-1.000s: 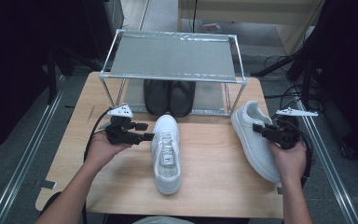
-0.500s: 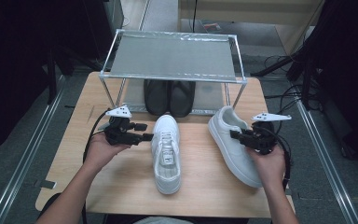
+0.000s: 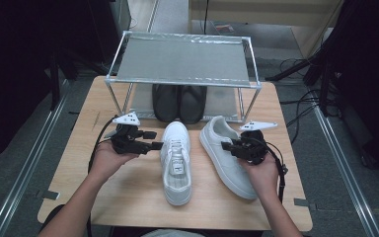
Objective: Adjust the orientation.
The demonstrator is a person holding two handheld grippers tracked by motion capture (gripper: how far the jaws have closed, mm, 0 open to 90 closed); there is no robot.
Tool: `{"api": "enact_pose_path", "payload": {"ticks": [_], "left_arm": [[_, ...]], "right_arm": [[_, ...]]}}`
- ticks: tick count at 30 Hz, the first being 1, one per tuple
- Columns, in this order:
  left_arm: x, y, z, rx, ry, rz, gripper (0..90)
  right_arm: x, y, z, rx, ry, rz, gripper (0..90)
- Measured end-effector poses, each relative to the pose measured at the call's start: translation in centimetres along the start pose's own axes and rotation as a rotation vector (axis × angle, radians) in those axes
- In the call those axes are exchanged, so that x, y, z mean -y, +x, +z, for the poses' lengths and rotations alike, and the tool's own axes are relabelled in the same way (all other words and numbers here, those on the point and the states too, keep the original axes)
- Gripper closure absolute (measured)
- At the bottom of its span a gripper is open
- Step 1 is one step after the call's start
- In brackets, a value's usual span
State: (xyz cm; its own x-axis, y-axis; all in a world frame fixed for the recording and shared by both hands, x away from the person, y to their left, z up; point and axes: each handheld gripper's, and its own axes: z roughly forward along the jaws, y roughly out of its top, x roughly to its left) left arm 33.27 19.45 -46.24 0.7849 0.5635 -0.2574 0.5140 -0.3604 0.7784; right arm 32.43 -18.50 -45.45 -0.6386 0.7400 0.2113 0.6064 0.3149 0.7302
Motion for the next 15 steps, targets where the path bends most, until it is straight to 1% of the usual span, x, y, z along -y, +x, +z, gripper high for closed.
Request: {"api": "enact_pose_path", "payload": {"ticks": [3,4,7,10,12,14,15], "left_arm": [[0.0,-0.1,-0.1,0.007,-0.001,0.001,43.3],[0.0,-0.2,-0.1,0.003,-0.008,0.001,43.3],[0.0,-0.1,-0.1,0.004,-0.005,0.001,43.2],[0.0,-0.1,0.0,0.003,0.002,0.006,43.3],[0.0,-0.2,0.0,0.001,0.005,0.01,43.3],[0.0,-0.2,-0.1,0.0,0.006,0.013,43.2],[0.0,-0.2,0.0,-0.001,0.004,0.014,43.3]], "right_arm": [[0.2,0.3,1.0,-0.021,0.014,0.0,77.0],[0.2,0.5,1.2,-0.022,0.022,-0.009,77.4],[0.4,1.1,1.7,-0.023,0.028,-0.015,77.6],[0.5,1.1,1.7,-0.02,0.022,-0.019,76.7],[0.5,1.0,1.5,-0.025,0.01,-0.021,74.1],[0.4,1.1,0.9,-0.041,-0.014,-0.03,71.4],[0.4,1.1,0.6,-0.036,-0.016,-0.039,70.8]]}}
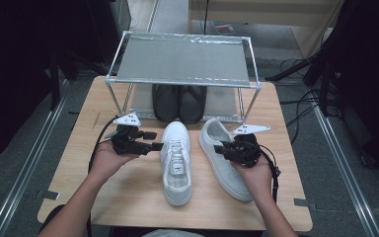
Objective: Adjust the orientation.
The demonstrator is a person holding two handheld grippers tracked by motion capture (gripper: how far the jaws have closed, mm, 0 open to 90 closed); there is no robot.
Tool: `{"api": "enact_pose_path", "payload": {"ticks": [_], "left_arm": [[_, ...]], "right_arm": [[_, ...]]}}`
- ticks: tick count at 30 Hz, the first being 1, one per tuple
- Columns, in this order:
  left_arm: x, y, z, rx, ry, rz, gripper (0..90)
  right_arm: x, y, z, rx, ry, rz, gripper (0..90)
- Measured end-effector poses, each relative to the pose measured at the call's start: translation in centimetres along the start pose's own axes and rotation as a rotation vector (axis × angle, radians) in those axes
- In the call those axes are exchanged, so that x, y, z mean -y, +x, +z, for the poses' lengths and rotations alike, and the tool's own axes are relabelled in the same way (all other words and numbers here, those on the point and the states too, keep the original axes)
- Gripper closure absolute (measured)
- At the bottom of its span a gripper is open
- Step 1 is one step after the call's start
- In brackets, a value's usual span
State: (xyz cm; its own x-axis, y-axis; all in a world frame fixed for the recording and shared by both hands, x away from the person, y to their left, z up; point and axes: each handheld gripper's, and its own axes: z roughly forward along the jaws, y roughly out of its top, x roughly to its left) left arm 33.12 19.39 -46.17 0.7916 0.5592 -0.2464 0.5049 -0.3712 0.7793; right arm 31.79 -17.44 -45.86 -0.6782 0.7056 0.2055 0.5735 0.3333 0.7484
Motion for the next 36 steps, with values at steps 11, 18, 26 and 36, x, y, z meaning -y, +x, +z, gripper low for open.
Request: {"api": "enact_pose_path", "payload": {"ticks": [11,18,26,36], "left_arm": [[0.0,0.0,0.0,-0.009,0.001,-0.005,42.9],[0.0,0.0,0.1,-0.005,0.008,-0.004,43.0],[0.0,0.0,-0.1,0.0,0.002,-0.009,43.1],[0.0,-0.2,0.3,0.003,0.018,0.006,43.4]], "right_arm": [[0.3,0.2,-2.5,-0.004,-0.068,0.028,80.6],[1.8,1.3,-1.5,-0.046,-0.012,0.028,90.0],[3.4,1.0,0.3,-0.039,0.069,0.038,90.0],[3.6,0.2,0.3,-0.058,0.074,0.017,90.0]]}}
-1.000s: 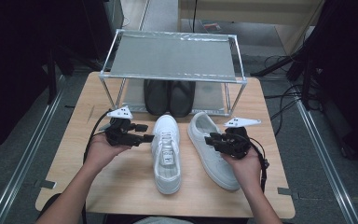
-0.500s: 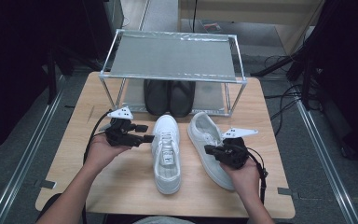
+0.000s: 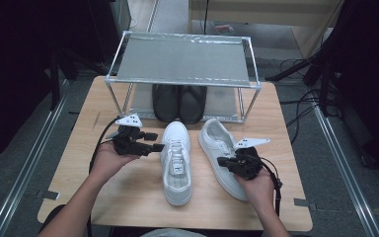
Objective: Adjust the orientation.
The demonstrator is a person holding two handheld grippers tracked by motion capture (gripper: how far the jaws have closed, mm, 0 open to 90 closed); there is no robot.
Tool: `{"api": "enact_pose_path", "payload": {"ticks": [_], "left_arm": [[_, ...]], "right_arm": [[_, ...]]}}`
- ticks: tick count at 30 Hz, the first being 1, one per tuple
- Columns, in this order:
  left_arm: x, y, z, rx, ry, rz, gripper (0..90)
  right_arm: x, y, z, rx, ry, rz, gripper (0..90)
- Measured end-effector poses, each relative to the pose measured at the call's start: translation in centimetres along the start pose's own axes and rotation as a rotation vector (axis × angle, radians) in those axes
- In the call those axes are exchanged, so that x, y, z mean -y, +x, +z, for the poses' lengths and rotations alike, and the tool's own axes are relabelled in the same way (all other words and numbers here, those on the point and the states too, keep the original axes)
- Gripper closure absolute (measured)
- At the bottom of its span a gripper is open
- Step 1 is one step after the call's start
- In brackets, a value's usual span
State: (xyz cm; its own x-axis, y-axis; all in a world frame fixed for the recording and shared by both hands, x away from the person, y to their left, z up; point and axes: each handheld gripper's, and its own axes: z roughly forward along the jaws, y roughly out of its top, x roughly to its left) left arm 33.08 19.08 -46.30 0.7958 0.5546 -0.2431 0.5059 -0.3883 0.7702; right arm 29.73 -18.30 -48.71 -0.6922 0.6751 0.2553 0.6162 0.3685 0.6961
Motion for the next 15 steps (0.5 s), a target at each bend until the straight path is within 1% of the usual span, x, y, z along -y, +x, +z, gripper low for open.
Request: {"api": "enact_pose_path", "payload": {"ticks": [3,4,7,15], "left_arm": [[0.0,0.1,-0.1,-0.001,-0.001,-0.002,43.4],[0.0,0.1,-0.1,-0.002,-0.003,-0.002,43.4],[0.0,0.1,-0.2,-0.003,-0.004,-0.002,43.4],[0.0,0.1,0.0,-0.004,0.0,0.0,43.4]], "right_arm": [[0.0,-0.1,-0.2,0.012,0.009,0.0,90.0],[0.0,-0.3,-0.3,0.013,0.01,0.01,90.0],[0.1,-0.9,-0.7,0.018,0.009,0.03,90.0],[0.4,-2.9,-1.8,0.057,-0.008,0.08,90.0]]}}
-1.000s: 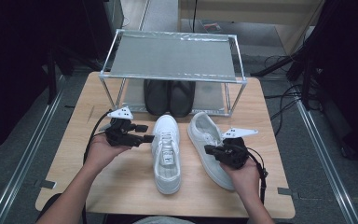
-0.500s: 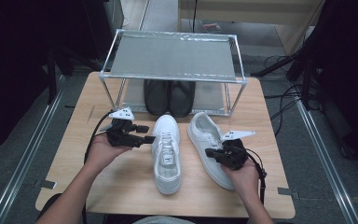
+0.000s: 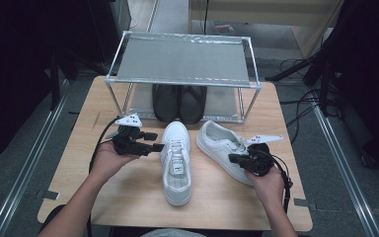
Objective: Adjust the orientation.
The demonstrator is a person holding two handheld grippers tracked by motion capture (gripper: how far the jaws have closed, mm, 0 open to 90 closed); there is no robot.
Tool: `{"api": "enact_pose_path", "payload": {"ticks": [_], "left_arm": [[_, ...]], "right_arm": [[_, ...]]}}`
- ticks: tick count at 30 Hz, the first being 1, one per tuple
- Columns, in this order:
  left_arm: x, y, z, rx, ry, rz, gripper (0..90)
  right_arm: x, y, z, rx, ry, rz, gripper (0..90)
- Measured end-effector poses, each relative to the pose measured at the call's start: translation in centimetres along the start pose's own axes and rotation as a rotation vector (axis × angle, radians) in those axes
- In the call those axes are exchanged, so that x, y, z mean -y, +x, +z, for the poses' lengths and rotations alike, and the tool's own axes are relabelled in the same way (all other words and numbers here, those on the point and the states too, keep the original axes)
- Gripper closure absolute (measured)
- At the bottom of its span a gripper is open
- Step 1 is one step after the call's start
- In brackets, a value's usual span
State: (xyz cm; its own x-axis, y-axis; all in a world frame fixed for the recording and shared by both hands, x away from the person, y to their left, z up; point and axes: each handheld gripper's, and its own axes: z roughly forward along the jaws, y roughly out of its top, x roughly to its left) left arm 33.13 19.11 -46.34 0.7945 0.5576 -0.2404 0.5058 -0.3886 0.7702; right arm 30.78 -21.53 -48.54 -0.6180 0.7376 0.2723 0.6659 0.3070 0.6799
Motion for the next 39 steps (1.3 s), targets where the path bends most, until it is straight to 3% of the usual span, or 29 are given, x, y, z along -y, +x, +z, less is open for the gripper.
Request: {"api": "enact_pose_path", "payload": {"ticks": [15,18,23,31,39], "left_arm": [[0.0,0.1,0.0,-0.003,-0.002,-0.001,43.3],[0.0,0.2,0.0,0.001,-0.004,-0.003,43.2],[0.2,0.2,0.2,-0.005,0.012,-0.008,43.2],[1.0,-0.2,-0.3,-0.005,0.007,-0.007,42.7],[2.1,-0.2,-1.5,-0.033,-0.002,-0.035,41.9]], "right_arm": [[-0.3,-2.9,-1.1,0.065,-0.019,0.063,90.0],[-0.7,-2.7,-1.5,0.044,-0.035,0.068,90.0],[-2.4,-0.9,-2.2,0.016,-0.111,0.014,90.0],[-4.8,0.7,0.5,-0.009,-0.103,-0.038,90.0],[-6.1,1.1,3.7,-0.004,-0.05,-0.04,90.0]]}}
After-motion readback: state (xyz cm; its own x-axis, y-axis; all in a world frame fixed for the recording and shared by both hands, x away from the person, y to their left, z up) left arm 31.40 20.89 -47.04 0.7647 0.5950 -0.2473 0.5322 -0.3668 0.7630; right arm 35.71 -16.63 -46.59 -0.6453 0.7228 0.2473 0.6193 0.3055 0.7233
